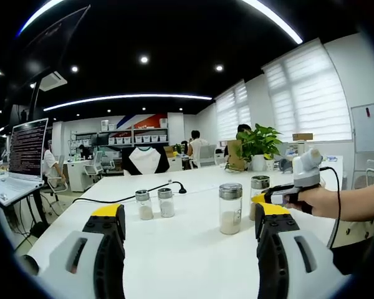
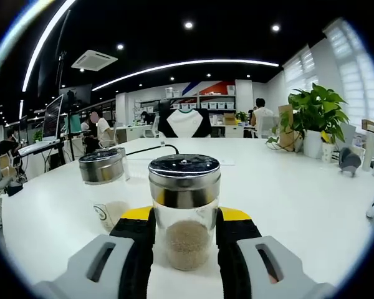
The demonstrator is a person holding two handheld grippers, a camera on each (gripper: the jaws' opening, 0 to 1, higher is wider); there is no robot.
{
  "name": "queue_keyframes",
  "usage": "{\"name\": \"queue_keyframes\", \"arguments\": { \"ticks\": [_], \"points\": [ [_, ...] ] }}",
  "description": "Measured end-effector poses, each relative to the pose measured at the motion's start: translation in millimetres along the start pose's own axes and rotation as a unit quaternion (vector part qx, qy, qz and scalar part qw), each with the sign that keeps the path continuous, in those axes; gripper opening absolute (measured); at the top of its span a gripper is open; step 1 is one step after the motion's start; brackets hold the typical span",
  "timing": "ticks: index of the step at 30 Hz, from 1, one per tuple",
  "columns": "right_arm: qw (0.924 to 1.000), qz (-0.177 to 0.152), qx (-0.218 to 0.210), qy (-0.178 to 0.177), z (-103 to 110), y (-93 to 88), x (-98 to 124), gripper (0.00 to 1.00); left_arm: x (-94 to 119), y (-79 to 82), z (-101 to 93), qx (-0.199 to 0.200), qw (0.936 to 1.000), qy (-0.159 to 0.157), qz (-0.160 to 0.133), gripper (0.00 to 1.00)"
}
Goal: Rotate the seasoning bottle until the label or dispensing opening points toward the visible target arrow and the bottle remains upright within the marked orientation range
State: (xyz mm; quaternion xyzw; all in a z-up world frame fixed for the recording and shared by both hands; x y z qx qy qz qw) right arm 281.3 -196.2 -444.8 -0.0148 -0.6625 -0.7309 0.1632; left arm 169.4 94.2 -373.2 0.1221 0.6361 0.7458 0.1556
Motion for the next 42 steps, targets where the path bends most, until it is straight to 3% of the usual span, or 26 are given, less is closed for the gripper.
{"name": "queue_keyframes", "arguments": {
  "ticks": [12, 20, 23, 32, 36, 38, 42],
  "points": [
    [0.998, -0.007, -0.021, -0.06, 6.4, -1.1, -0.9, 0.37, 0.4, -1.1, 0.2, 0.005, 1.0, 0.001, 0.001, 0.91],
    [0.9977, 0.003, -0.024, -0.063, 6.6, 0.0, 0.1, 0.38, 1.1, -2.2, 2.6, 0.008, 1.0, 0.004, 0.003, 0.9],
    [0.9986, -0.001, -0.018, -0.05, 9.9, 0.1, 1.3, 0.48, 1.4, -2.5, 3.3, 0.007, 1.0, 0.005, 0.004, 0.9],
    [0.9994, -0.004, -0.01, -0.033, 7.6, 0.2, 11.2, 0.48, 2.5, -4.4, 4.5, 0.008, 0.9999, 0.007, 0.006, 0.9],
    [0.9996, -0.013, -0.022, 0.007, 8.0, 5.8, 13.4, 0.54, 2.7, -4.9, 4.6, 0.007, 0.9999, 0.005, 0.006, 0.91],
    [0.9999, -0.008, -0.013, 0.006, 5.2, 8.7, 14.6, 0.56, 2.3, -5.0, 3.7, 0.003, 1.0, 0.005, 0.005, 0.91],
    [0.999, -0.011, 0.013, 0.041, 0.9, 12.9, 14.6, 0.57, 0.8, -5.3, 2.2, 0.007, 1.0, 0.002, 0.006, 0.91]
  ]
}}
Point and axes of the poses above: the point that each gripper's makers call its tool centre point, and the gripper's own axes: x roughly backward along the fingers, z roughly to its left, y roughly out of its top, the point moved 8 cm from there along x, roughly backward along the fingers, and after that the axes turned 6 degrees about -x, right-handed, at the moved point
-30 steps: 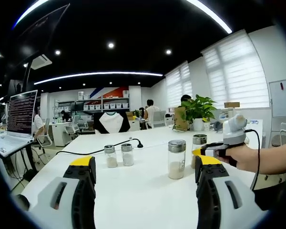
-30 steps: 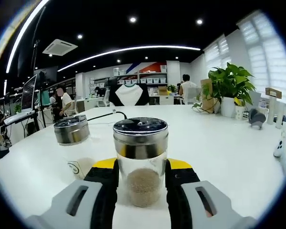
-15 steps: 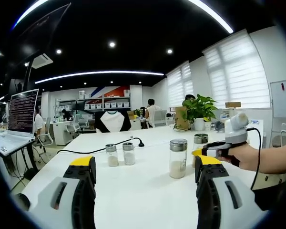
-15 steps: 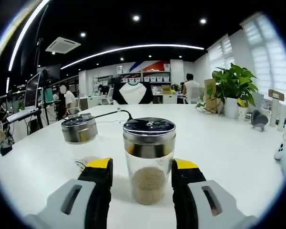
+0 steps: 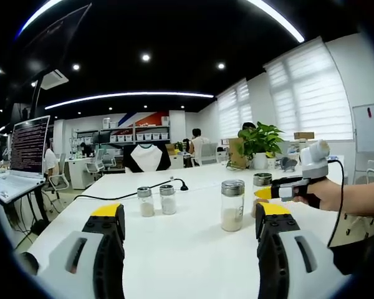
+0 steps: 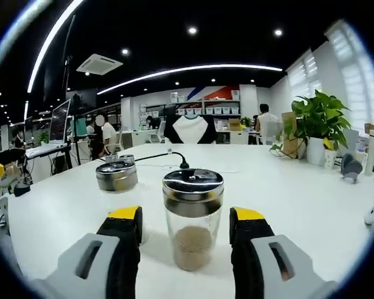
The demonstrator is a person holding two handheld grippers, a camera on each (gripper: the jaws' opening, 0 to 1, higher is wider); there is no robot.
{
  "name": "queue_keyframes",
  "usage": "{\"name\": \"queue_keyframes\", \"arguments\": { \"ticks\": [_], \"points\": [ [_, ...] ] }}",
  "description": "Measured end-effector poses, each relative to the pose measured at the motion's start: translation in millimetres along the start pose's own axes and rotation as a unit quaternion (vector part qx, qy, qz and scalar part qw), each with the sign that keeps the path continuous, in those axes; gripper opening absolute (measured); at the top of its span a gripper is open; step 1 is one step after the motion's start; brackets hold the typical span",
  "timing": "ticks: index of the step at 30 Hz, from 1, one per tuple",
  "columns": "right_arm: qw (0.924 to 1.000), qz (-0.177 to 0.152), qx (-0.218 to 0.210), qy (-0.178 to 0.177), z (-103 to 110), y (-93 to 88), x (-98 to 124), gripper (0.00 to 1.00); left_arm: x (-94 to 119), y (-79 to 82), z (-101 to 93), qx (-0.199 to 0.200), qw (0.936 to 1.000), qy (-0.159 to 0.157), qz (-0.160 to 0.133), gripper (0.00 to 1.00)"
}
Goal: Rotate the seasoning bottle until the label or dispensing opening points toward the visible target arrow and the bottle remains upright within the marked orientation range
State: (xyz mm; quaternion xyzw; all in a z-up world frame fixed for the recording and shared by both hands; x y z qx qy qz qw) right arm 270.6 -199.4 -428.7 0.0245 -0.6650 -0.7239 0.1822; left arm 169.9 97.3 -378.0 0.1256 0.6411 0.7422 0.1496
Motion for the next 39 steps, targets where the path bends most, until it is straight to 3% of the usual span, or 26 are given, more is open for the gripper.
{"name": "queue_keyframes", "arguments": {
  "ticks": [4, 6, 10, 13, 17, 20, 24, 26, 28, 33, 39],
  "points": [
    [0.9991, -0.002, 0.002, 0.042, -13.0, 0.7, -0.8, 0.58, 0.4, 0.7, -1.1, -0.001, 1.0, -0.002, -0.001, 0.91],
    [0.9961, 0.0, -0.003, 0.089, -19.6, 1.7, -2.7, 0.59, 0.7, 0.4, -0.9, -0.002, 1.0, -0.002, 0.0, 0.91],
    [0.9873, 0.021, 0.026, 0.156, -29.3, 1.9, -2.7, 0.59, 2.7, 0.5, 2.8, 0.001, 1.0, 0.003, 0.001, 0.91],
    [0.9849, 0.018, 0.004, 0.172, -37.5, 2.1, -3.8, 0.58, 3.2, 0.1, 4.5, 0.004, 1.0, 0.005, 0.0, 0.91],
    [0.9785, 0.021, 0.051, 0.199, -40.1, 1.4, -4.2, 0.57, 3.6, 0.1, 5.1, 0.001, 1.0, 0.006, 0.002, 0.91],
    [0.9718, 0.02, 0.043, 0.231, -34.7, 0.4, -3.9, 0.55, 3.4, 0.2, 5.7, 0.0, 1.0, 0.008, 0.003, 0.91],
    [0.9696, 0.024, 0.034, 0.241, -32.9, -1.4, -10.2, 0.52, 3.3, 0.8, 5.5, -0.003, 1.0, 0.008, 0.005, 0.91],
    [0.968, 0.045, 0.007, 0.247, -30.5, -4.5, -14.3, 0.53, 3.7, 1.4, 5.7, -0.005, 0.9999, 0.009, 0.006, 0.91],
    [0.9668, 0.034, -0.001, 0.253, -28.8, -3.6, -17.9, 0.52, 4.3, 2.9, 6.1, -0.004, 0.9999, 0.009, 0.003, 0.91],
    [0.9684, 0.04, 0.033, 0.244, -28.7, -5.5, -20.7, 0.39, 5.1, 3.0, 6.9, -0.006, 0.9999, 0.012, 0.004, 0.91],
    [0.9673, 0.043, 0.032, 0.248, -31.2, -4.5, -21.6, 0.39, 5.5, 2.7, 7.6, -0.006, 0.9999, 0.013, 0.004, 0.91]
  ]
}}
Point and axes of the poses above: the point that each gripper's makers call its tool centre point, and the gripper's own axes: x roughly backward along the fingers, z roughly to its left, y roughly out of its top, the point moved 8 cm from there along x, roughly backward along the fingers, and after that the axes turned 6 degrees about -x, right-handed, at the moved point
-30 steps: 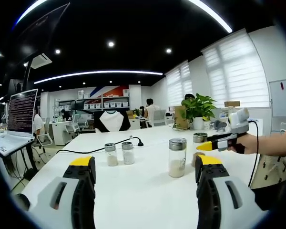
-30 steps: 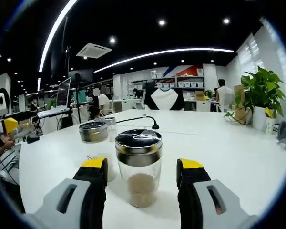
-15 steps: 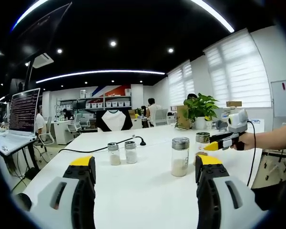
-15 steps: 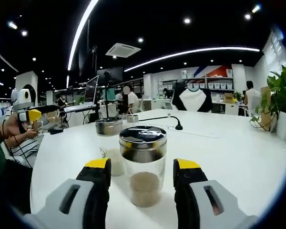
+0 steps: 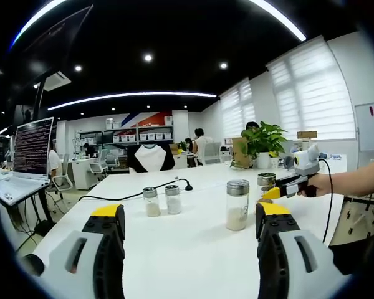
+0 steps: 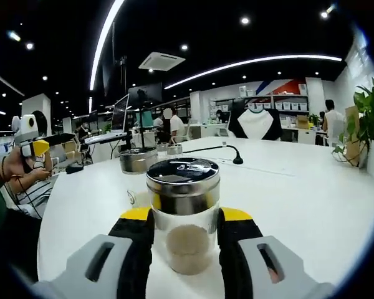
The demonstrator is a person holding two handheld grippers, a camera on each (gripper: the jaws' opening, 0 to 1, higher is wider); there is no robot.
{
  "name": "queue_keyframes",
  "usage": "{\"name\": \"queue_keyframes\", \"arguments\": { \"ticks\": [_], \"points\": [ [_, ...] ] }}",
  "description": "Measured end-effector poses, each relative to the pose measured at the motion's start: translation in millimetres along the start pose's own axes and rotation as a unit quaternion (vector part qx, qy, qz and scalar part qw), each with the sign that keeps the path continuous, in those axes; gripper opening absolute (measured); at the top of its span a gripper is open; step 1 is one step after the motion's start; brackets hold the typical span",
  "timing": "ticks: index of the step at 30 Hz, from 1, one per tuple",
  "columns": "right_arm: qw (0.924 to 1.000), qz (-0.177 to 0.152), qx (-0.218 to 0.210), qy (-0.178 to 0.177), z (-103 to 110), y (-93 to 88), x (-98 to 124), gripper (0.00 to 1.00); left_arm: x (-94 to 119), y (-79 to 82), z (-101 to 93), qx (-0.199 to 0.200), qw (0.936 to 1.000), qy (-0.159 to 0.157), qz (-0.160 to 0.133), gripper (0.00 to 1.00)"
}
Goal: Rotate the seasoning bottle until the label or dispensing opening points toward the visible target arrow and the bottle remains upright within the marked orientation range
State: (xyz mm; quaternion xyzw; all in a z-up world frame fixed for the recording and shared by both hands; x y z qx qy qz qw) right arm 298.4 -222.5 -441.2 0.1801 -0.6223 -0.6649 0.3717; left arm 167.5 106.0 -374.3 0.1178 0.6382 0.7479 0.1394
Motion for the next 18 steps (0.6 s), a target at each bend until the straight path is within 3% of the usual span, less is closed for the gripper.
{"name": "queue_keyframes", "arguments": {
  "ticks": [18],
  "points": [
    [0.9994, -0.001, 0.012, -0.033, 2.7, -2.1, -0.6, 0.38, -0.1, 0.9, -1.4, 0.008, 0.9999, -0.004, -0.007, 0.91]
  ]
}}
Point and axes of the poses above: the point that each gripper's makers call its tool centre point, and the gripper's own axes: x roughly backward along the fingers, z roughly to its left, y roughly out of its top, the point moved 8 cm from there along x, roughly backward along the fingers, and after that the axes turned 6 degrees about -x, right-handed, at the moved point
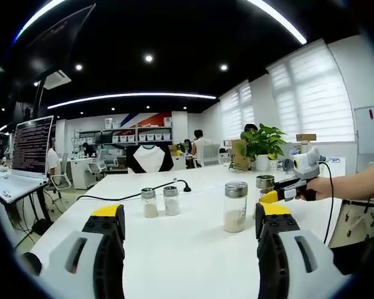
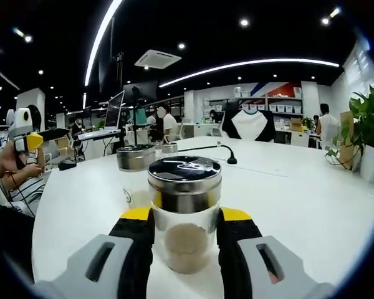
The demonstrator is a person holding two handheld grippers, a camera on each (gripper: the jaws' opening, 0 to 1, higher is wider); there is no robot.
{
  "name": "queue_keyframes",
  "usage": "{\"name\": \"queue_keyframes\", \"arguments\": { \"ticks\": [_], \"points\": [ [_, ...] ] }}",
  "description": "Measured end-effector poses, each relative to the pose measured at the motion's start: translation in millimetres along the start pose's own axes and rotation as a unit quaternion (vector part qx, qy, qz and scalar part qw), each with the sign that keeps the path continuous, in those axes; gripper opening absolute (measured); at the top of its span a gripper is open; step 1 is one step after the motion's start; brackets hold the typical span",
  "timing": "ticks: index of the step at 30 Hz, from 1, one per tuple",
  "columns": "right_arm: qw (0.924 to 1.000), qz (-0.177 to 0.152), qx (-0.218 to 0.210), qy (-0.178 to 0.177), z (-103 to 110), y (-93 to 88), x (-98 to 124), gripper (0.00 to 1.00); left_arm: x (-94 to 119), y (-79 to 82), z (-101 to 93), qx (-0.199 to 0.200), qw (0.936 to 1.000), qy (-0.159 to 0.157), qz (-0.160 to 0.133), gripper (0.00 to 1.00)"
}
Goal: Rotate the seasoning bottle until the label or dispensing opening points toward the visible target arrow and the bottle remains upright within the marked orientation range
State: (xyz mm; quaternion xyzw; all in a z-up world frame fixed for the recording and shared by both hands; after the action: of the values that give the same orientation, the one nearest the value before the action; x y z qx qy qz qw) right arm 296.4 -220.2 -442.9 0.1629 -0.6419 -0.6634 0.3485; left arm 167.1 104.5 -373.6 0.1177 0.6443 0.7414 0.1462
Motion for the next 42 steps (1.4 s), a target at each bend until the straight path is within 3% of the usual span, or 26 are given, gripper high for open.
{"name": "queue_keyframes", "arguments": {
  "ticks": [19, 42],
  "points": [
    [0.9966, -0.012, -0.022, -0.078, 10.9, -4.4, -1.0, 0.37, 1.0, 0.5, 1.0, 0.0, 1.0, -0.001, -0.005, 0.91],
    [0.9803, -0.024, -0.048, -0.19, 21.9, -9.2, -3.5, 0.37, -1.9, 10.8, 3.4, -0.013, 0.9998, -0.011, -0.001, 0.91]
  ]
}}
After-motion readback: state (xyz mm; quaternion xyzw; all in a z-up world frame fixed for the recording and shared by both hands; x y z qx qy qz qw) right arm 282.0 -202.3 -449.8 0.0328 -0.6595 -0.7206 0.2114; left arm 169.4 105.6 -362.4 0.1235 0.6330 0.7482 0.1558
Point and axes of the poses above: the point that each gripper's makers call its tool centre point, and the gripper's own axes: x roughly backward along the fingers, z roughly to its left, y roughly out of its top, the point moved 8 cm from there along x, roughly backward along the fingers, and after that the axes turned 6 degrees about -x, right-handed, at the moved point
